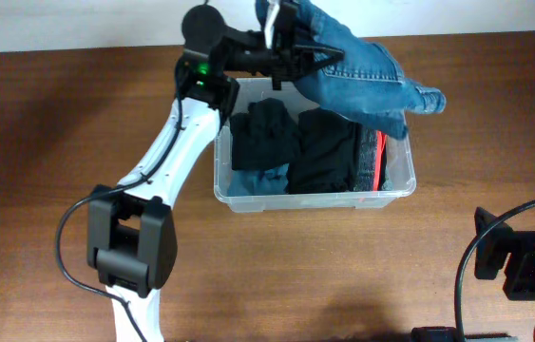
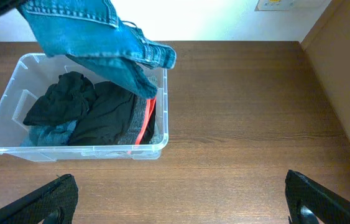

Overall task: Pack container
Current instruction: 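Lift the blue jeans with the left gripper and carry over the bin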

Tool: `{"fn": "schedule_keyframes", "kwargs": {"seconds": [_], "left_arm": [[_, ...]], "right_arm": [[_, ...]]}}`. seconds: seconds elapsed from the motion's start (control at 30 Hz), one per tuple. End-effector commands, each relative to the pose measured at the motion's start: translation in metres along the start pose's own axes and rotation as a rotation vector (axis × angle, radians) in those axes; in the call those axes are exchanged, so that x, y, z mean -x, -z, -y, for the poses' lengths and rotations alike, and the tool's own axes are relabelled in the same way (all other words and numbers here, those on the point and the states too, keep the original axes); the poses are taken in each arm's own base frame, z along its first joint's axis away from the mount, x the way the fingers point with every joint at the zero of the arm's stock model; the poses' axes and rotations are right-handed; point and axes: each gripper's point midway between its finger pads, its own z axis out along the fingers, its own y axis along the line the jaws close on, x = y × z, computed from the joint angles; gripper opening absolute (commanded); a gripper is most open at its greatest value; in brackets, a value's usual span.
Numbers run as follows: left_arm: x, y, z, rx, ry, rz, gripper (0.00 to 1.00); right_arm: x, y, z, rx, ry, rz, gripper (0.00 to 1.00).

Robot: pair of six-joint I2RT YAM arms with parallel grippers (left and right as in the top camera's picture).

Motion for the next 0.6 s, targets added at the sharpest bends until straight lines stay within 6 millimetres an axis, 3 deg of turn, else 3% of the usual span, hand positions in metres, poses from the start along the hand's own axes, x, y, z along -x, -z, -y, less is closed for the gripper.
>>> {"fn": "schedule_keyframes", "kwargs": {"seconds": [0.0, 0.27, 0.43, 0.57], "left_arm": [[0.040, -0.012, 0.030, -0.035, -0.242, 0.034, 0.01], [0.028, -0.036, 0.044, -0.095, -0.393, 0.019, 0.01], [0.026, -0.039, 0.039, -0.075, -0.425, 0.026, 0.00], [0.006, -0.041, 0.022, -0.071, -0.455, 0.015, 0.00]], "right_arm": [[0.001, 0.000, 0.003, -0.017, -0.009, 0.002, 0.99], [0.001, 0.000, 0.003, -0.017, -0.009, 0.002, 0.99], [0.001, 0.000, 0.003, -0.017, -0.009, 0.002, 0.98], [0.001, 0.000, 0.003, -0.017, -0.009, 0.002, 0.98]]}}
